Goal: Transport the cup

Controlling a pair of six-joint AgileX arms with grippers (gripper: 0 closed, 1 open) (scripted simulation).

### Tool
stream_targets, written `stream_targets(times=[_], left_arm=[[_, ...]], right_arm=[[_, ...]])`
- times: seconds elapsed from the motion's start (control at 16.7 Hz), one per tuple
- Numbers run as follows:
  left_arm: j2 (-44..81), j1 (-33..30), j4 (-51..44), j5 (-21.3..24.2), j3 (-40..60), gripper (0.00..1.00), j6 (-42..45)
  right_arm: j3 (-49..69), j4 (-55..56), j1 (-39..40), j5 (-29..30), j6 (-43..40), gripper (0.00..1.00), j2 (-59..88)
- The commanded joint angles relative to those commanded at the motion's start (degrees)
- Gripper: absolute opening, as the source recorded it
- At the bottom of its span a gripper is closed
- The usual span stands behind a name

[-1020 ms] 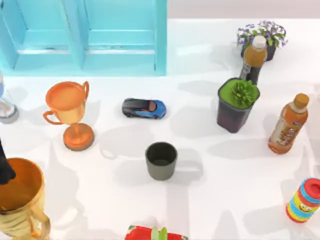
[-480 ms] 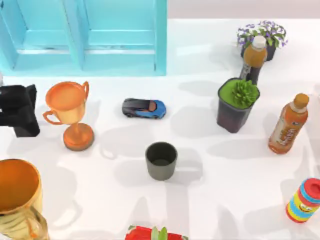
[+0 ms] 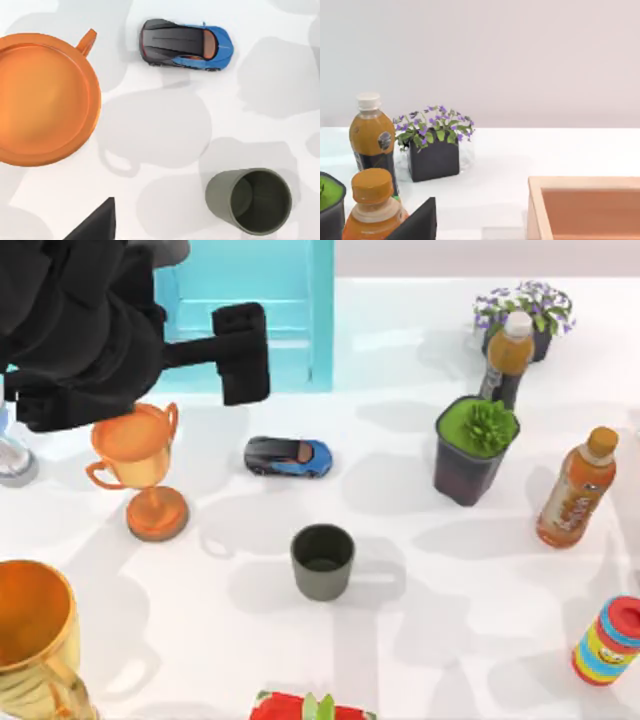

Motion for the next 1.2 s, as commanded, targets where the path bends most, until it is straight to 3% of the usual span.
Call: stream_targets(times=[0.3,0.6,1.2], left_arm=[[24.16,-9.03,-15.46,0.06,21.47,1.0,-8.8],[39.74,-15.0,-25.41,0.28,34.92,1.0,-14.48],[43.03,-16.02,-25.02,0.37,35.14,1.0,-15.43]], right_arm=[[0.0,0.0,0.0,0.0,0.0,1.0,0.0],[0.0,0.0,0.0,0.0,0.0,1.0,0.0],[0.0,0.0,0.0,0.0,0.0,1.0,0.0]])
